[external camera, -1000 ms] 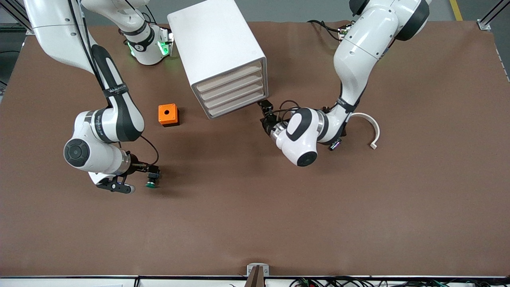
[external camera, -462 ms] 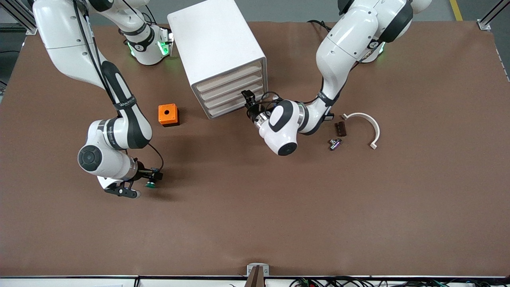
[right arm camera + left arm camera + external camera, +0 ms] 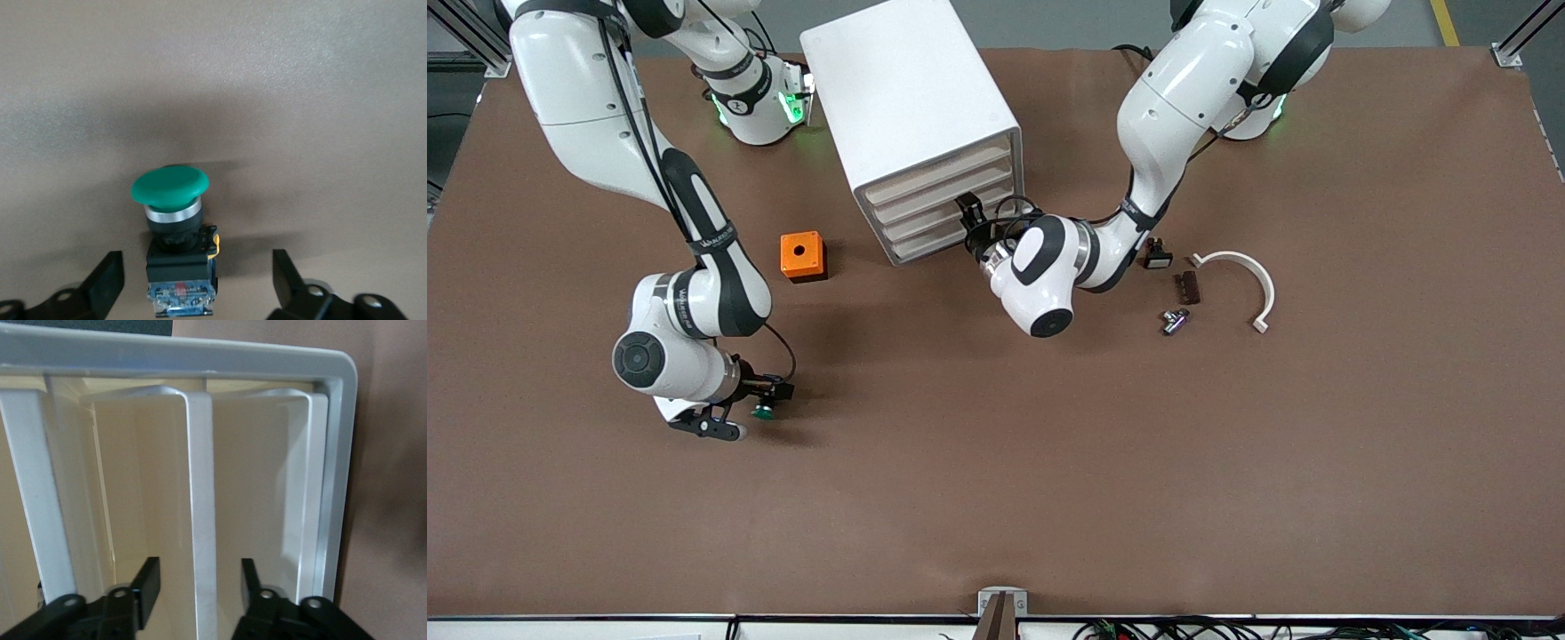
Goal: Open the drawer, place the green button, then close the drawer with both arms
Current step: 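Pull the drawer open with the left gripper while the right gripper lifts the button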
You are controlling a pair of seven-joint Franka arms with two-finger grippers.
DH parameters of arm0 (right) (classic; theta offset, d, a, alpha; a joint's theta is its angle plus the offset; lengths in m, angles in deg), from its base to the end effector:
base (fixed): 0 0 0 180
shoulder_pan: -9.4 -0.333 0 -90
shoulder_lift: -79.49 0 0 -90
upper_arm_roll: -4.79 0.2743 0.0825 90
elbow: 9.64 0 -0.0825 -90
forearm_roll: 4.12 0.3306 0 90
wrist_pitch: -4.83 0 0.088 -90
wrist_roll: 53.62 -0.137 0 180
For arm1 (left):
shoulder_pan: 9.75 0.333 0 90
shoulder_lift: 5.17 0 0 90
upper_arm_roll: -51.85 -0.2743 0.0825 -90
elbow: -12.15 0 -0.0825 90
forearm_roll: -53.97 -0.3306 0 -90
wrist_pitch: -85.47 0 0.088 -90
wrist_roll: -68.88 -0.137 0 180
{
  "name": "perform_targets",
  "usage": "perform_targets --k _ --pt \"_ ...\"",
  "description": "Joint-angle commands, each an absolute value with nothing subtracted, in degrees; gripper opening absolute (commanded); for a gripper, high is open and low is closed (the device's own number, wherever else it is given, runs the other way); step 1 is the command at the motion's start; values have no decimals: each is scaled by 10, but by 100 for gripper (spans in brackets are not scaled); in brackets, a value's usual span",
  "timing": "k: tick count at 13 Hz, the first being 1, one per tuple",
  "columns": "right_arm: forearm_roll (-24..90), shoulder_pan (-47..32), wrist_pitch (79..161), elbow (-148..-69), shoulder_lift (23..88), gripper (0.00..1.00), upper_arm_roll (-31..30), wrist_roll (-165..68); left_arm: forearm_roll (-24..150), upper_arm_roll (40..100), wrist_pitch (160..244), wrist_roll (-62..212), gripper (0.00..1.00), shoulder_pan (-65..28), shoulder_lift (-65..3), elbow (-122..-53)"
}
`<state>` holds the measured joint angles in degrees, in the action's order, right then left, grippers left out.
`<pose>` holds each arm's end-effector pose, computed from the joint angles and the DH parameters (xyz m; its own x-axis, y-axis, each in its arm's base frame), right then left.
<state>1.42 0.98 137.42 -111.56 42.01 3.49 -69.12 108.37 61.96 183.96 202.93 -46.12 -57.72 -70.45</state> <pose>0.5764 0.0763 0.1568 0.9697 -0.2078 -0.1284 -0.2114 -0.9773 -0.0153 0.3465 -0.4893 0.1520 -0.4670 0.8840 -0.0208 0.3591 0.1681 -0.9180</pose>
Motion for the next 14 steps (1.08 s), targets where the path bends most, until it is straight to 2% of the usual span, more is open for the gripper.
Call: perform_targets --k 1,3,4,7,12,14 --pt "14 4 1372 -1111 418 58 36 -698 1100 614 1840 2040 24 -478 -592 -694" --pt "14 4 1370 -1111 418 32 36 -698 1102 613 1840 2047 11 -475 -599 -694" --pt "14 4 1370 -1111 418 23 36 -697 1102 608 1840 2048 3 -475 -597 -694" --pt "14 3 1370 -1106 418 3 36 -692 1101 583 1839 2047 0 -465 -593 -691" --pt "15 -8 1359 -1097 438 2 39 -697 1101 508 1839 2042 1 -462 -598 -660" --pt "15 -26 1293 -1083 471 2 38 -699 1101 487 1839 2041 2 -460 -597 -656"
